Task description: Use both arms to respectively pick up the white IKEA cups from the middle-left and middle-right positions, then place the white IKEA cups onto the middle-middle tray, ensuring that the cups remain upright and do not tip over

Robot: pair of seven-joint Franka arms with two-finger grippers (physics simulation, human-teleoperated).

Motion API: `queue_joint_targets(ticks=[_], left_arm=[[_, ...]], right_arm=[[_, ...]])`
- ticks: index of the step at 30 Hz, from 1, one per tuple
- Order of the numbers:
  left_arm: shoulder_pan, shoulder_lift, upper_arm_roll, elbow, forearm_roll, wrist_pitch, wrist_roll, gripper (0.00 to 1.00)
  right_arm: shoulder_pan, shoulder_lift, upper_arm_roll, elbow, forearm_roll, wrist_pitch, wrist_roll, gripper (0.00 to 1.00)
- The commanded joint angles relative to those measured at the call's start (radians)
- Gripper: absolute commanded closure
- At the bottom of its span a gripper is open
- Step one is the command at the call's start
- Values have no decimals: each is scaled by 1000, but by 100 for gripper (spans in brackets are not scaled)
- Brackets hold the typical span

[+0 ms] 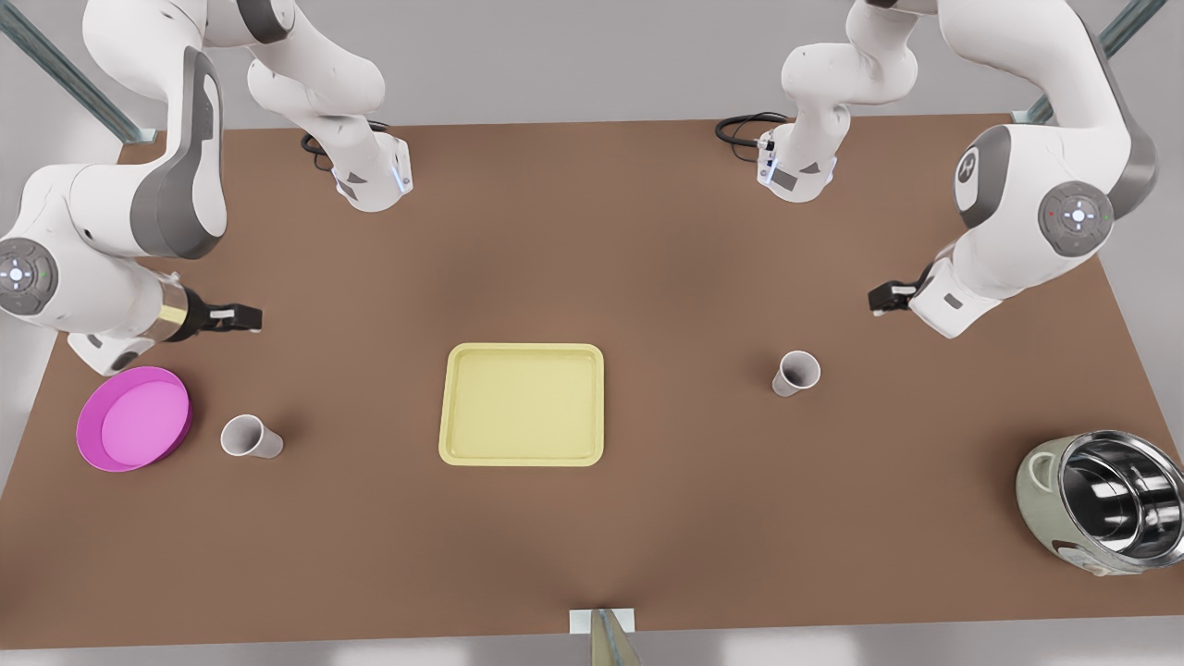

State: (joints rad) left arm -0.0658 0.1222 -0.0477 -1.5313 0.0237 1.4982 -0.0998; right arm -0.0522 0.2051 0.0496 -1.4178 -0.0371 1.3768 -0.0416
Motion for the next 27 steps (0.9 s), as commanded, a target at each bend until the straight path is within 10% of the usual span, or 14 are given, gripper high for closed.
queue_joint_targets(ticks=[1, 5, 12, 27], left_arm=[[4, -1, 0, 0, -2, 47, -21, 0], [1, 20, 0, -13, -4, 56, -24, 0], [-11, 195, 2, -309, -27, 688, -1, 0], [-19, 223, 2, -480, -27, 705, -3, 0]], right_arm=[[0, -1, -1, 0, 2, 42, -34, 0], [-2, 5, -2, -1, 14, 50, -24, 0], [-38, 221, -2, 91, -1, 249, -49, 0], [-262, 527, 3, 105, 13, 584, -201, 0]])
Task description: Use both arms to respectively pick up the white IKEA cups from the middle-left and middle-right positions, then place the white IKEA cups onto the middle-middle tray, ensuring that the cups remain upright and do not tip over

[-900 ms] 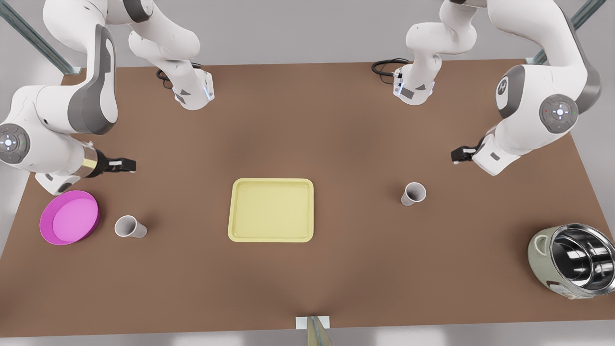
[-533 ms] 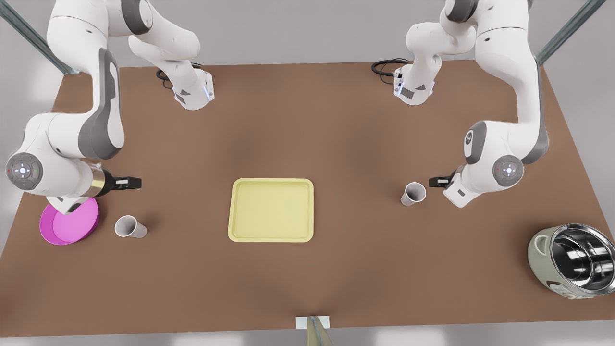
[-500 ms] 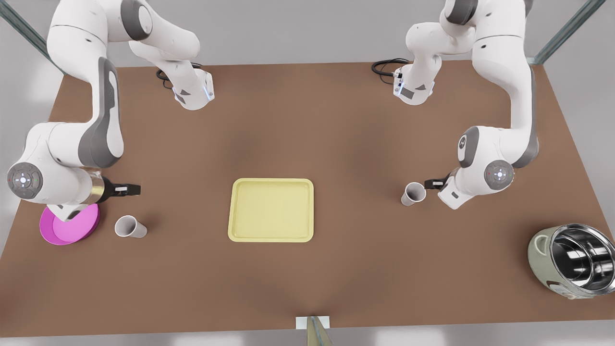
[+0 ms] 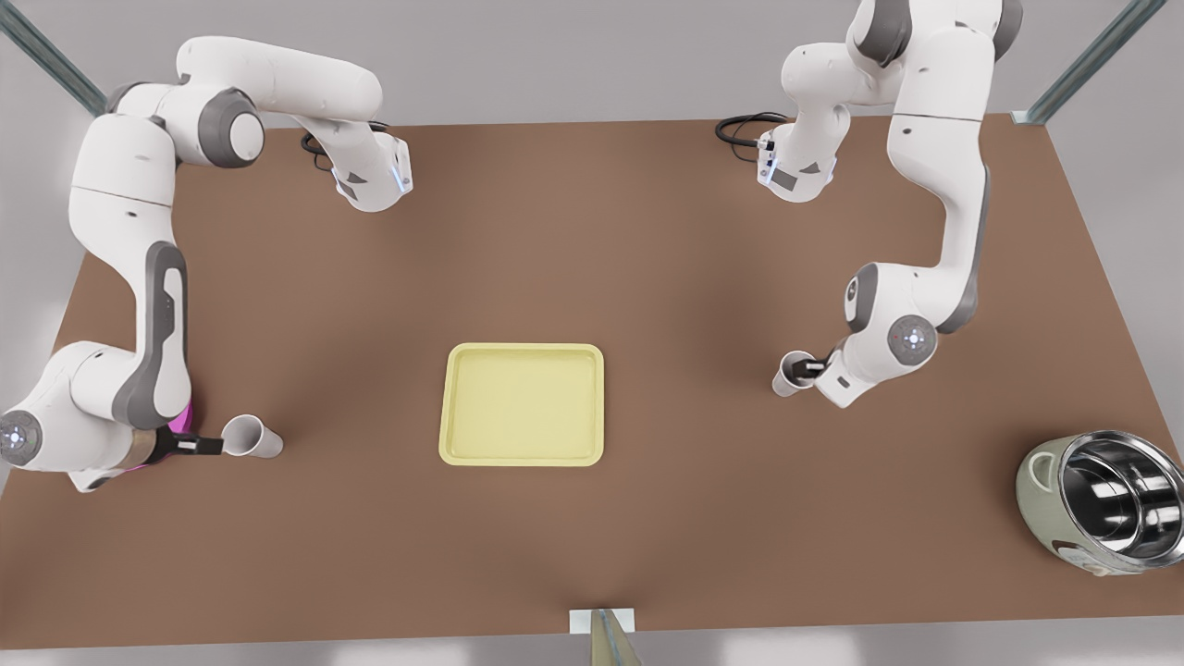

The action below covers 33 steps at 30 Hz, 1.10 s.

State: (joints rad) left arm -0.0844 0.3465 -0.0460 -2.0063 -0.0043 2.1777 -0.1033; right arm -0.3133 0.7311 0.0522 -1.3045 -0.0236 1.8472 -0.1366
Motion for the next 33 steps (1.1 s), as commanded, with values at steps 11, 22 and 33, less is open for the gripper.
queue_joint_targets(ticks=[11, 22, 33], left_arm=[[0, 57, -2, -22, -16, 77, 1, 49], [-18, -9, -31, -5, -89, 57, 13, 79], [-330, 471, -138, 851, -92, -150, -726, 79]], right_arm=[[-13, -81, 1, -254, 8, 270, -112, 0], [-15, -27, 1, -265, 30, 277, -110, 30], [-16, -35, 6, -254, 30, 267, -133, 77]])
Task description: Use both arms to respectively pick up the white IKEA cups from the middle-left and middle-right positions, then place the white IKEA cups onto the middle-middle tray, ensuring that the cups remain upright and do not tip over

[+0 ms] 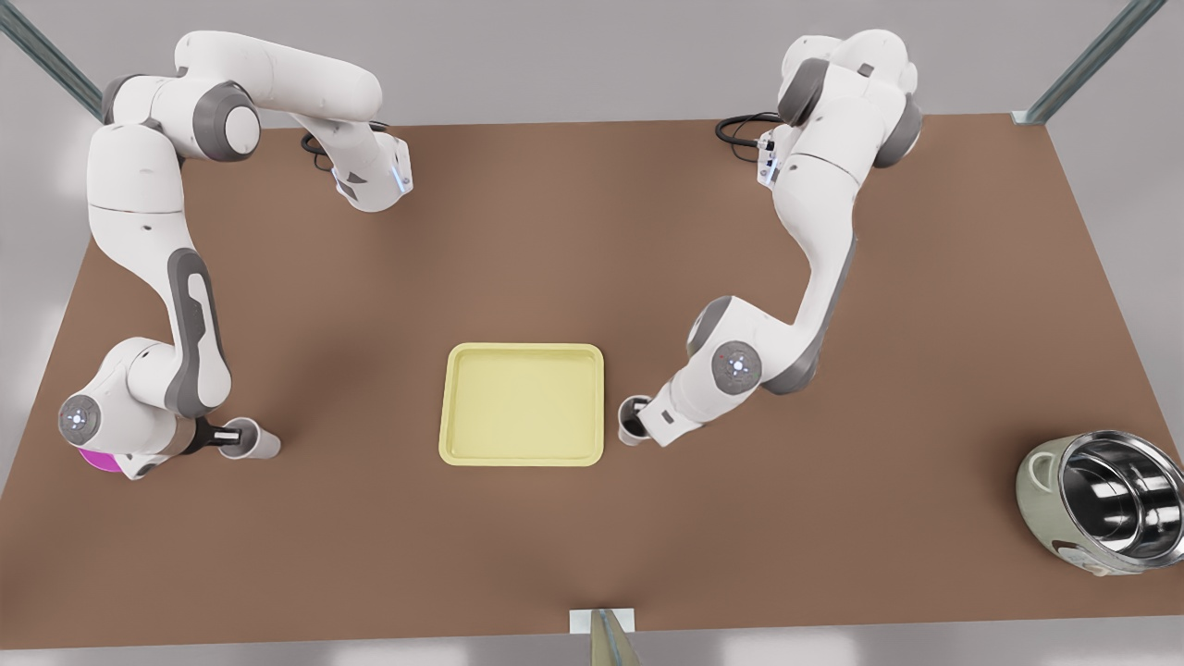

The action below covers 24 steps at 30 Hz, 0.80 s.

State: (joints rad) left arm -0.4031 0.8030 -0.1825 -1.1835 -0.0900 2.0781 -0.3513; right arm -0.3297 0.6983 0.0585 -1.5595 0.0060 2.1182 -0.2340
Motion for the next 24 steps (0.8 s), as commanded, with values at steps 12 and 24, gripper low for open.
queue_joint_targets(ticks=[12, 24], left_arm=[[-89, 142, -29, 130, -5, 25, -542, 75], [-167, 240, -25, 259, -5, 65, -581, 75]], right_arm=[[14, -72, 290, 12, 81, -86, 159, 79], [351, -80, 316, -63, -17, 86, 630, 79]])
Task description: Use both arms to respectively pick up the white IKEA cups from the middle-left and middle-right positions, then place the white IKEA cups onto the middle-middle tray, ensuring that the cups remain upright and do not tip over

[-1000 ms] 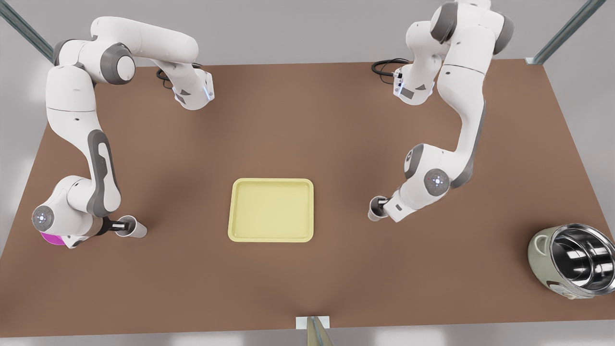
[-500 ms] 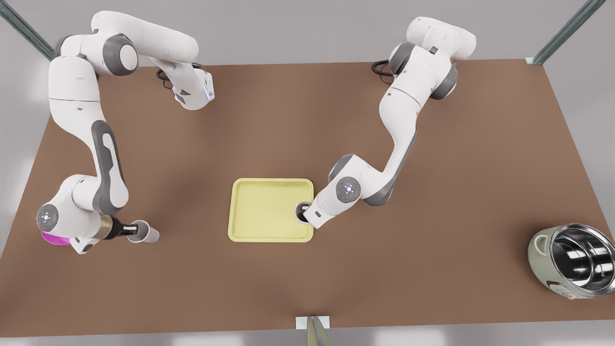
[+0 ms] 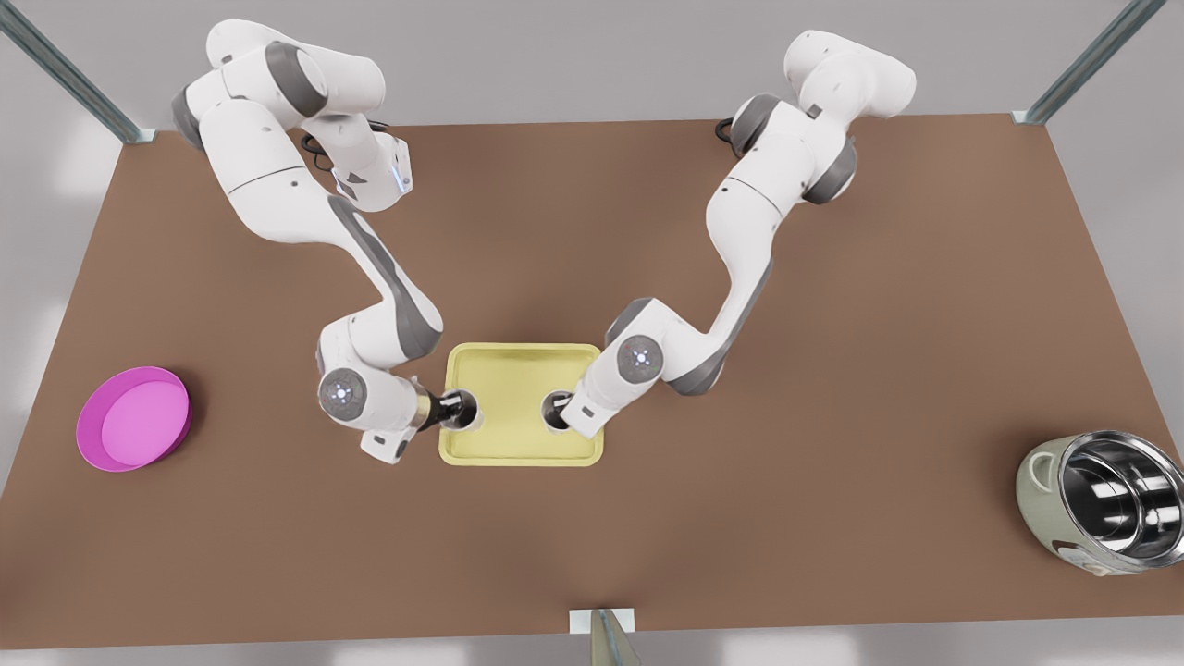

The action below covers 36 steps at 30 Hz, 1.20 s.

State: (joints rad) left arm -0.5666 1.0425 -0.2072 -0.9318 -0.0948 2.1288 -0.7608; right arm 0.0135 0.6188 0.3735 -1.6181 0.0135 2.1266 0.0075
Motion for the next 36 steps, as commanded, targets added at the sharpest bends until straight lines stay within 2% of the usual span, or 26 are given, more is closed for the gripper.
queue_joint_targets(ticks=[1, 5, 7, 8, 11, 15, 16, 17, 18, 20, 22, 23, 24, 27, 31, 32, 34, 35, 36], left_arm=[[-4, 7, 0, 7, 1, 14, -172, 72], [-4, 31, 5, 4, 4, 17, -167, 70], [-4, 31, 5, 4, 4, 17, -167, 42], [-4, 28, 5, 5, 4, 17, -169, 35], [-4, 22, 3, 5, 4, -6, -173, 0], [8, -38, 17, 8, 3, -122, -173, 0], [36, -74, 17, 8, 3, -205, -170, 0], [92, -180, 15, 13, 1, -372, -169, 0], [163, -274, 15, 16, 3, -544, -166, 0], [375, -415, 19, 56, 41, -762, -140, 0], [435, -424, 14, 65, 191, -908, 283, 0], [433, -652, 81, -230, 214, -792, 648, 0], [429, -772, 91, -398, 188, -652, 732, 0], [435, -760, 104, -383, 142, -688, 716, 0], [427, -760, 97, -384, 141, -740, 715, 0], [426, -759, 89, -386, 139, -750, 713, 0], [415, -753, 81, -387, 141, -750, 713, 0], [418, -753, 81, -386, 141, -750, 715, 0], [419, -753, 81, -386, 138, -751, 715, 0]], right_arm=[[8, -7, 1, -28, -24, 102, 388, 79], [29, -37, 1, -123, -26, 222, 433, 79], [45, -30, 1, -148, -26, 292, 451, 79], [51, -28, 1, -166, -26, 320, 453, 79], [51, -28, 2, -201, -26, 365, 453, 79], [51, -21, 4, -220, -24, 377, 453, 78], [51, -16, 4, -218, -24, 377, 453, 70], [51, -13, 4, -218, -24, 377, 453, 15], [51, -11, 4, -218, -24, 375, 453, 0], [49, -13, 4, -218, -24, 374, 454, 0], [48, -18, 4, -215, -23, 371, 454, 0], [48, -24, 5, -215, -23, 366, 456, 0], [48, -31, 5, -217, -23, 363, 457, 0], [40, -60, 5, -218, -23, 328, 456, 0], [6, -163, 7, -198, -14, 145, 444, 0], [-12, -202, -2, -122, -14, -34, 427, 0], [-196, -111, -16, 67, -36, -333, 267, 0], [-213, -61, -39, 176, -229, -376, 168, 0], [-213, -70, -38, 256, -307, -438, 102, 0]])
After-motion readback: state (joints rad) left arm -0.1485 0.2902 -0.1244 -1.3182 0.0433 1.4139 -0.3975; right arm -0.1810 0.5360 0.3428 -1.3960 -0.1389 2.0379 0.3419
